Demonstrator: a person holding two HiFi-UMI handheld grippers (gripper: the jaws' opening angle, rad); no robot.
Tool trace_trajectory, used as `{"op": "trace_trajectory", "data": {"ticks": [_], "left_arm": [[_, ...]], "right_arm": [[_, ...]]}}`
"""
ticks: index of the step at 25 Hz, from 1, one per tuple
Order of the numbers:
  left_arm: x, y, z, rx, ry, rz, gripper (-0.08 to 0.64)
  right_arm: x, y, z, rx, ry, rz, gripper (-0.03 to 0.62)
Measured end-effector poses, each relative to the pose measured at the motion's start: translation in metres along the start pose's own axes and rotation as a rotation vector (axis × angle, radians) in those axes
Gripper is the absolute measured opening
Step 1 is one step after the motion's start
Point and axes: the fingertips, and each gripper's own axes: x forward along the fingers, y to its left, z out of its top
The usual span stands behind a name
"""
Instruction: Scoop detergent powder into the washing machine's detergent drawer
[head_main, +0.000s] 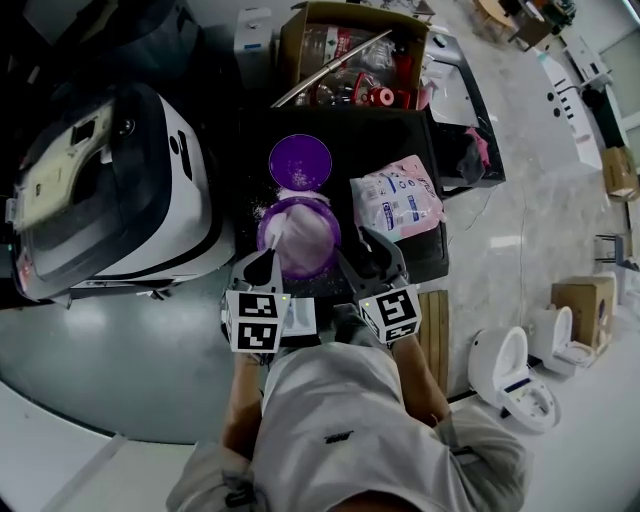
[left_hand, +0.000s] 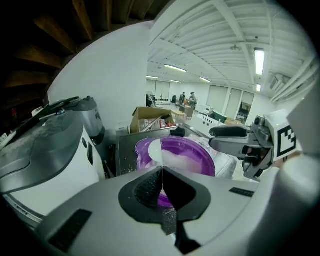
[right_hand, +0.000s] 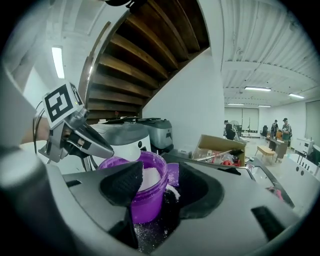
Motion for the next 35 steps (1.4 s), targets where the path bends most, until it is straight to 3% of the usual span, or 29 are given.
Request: {"op": "trace_trajectory", "data": {"ticks": [8, 20, 29, 35], "left_arm": [[0.025, -0.005, -0.005, -0.027, 0.156, 0.071, 0.015], [0.052, -0.012, -0.007, -0.067, 0.307, 0.132, 0.015], [0.067, -0.009, -0.006, -0.075, 0.386, 0.139, 0.015], [0.073, -0.011, -0.010, -0.013, 0.468, 0.139, 0.015]], "right_arm": [[0.012, -0.018, -0.002, -0.004, -0.004, 0.122, 0.221], [0.036, -0.028, 0.002, -0.039, -0.009, 0.282, 0.221], [0.046, -0.033, 0.008, -0.019, -0.003, 0.308, 0.221], [0.048, -0.036, 0.007, -0.015, -0.007, 0.310, 0.220]]}}
